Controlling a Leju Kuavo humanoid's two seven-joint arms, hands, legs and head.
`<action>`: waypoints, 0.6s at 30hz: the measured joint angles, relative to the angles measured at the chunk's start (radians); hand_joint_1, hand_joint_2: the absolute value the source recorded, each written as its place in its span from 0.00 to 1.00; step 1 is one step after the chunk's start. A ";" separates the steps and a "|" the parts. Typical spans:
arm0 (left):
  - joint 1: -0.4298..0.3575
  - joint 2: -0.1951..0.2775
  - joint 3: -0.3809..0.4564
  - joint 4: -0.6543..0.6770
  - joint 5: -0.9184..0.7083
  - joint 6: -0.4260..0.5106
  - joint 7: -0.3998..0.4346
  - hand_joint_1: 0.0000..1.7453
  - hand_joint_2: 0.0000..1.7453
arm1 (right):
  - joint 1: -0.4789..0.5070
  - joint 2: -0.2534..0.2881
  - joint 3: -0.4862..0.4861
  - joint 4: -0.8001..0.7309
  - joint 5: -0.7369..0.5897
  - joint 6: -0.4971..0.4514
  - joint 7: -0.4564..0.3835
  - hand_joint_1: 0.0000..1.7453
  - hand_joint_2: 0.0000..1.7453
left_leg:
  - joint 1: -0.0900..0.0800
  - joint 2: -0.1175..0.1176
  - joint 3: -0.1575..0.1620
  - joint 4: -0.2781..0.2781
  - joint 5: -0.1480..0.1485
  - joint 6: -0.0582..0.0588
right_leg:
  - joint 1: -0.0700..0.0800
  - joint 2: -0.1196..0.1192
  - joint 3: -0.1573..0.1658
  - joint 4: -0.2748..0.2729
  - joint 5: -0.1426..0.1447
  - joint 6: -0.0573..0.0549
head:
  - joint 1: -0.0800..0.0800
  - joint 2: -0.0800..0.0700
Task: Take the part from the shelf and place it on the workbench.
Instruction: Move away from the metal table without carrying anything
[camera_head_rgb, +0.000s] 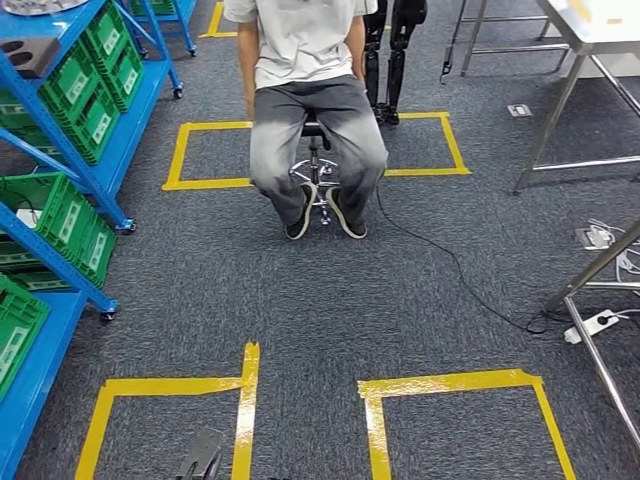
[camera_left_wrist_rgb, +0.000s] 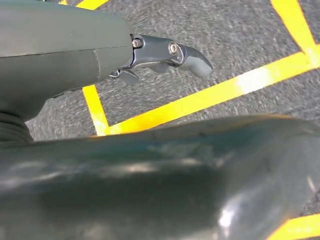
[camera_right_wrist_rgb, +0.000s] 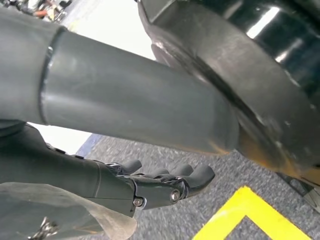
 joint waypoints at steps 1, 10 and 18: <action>-0.001 0.000 0.000 0.000 0.000 0.000 0.000 0.00 0.00 | 0.000 0.000 0.000 0.000 0.000 0.000 0.000 0.00 0.00 | -0.005 0.025 0.034 -0.064 0.021 0.003 | 0.002 -0.010 0.003 0.000 -0.003 0.004 | 0.000 0.000; -0.005 0.000 0.000 0.000 0.005 0.002 0.001 0.00 0.00 | -0.006 0.000 0.001 0.000 0.000 0.001 -0.001 0.00 0.00 | -0.011 0.005 0.079 -0.169 0.042 0.054 | 0.002 0.044 -0.059 0.154 -0.106 0.041 | 0.010 0.000; -0.005 -0.004 0.001 0.000 0.007 0.002 0.001 0.00 0.00 | -0.003 -0.001 0.002 0.000 0.002 0.001 -0.001 0.00 0.00 | -0.014 -0.099 0.081 -0.164 0.041 0.049 | -0.002 0.135 -0.041 0.037 0.009 0.025 | 0.012 0.000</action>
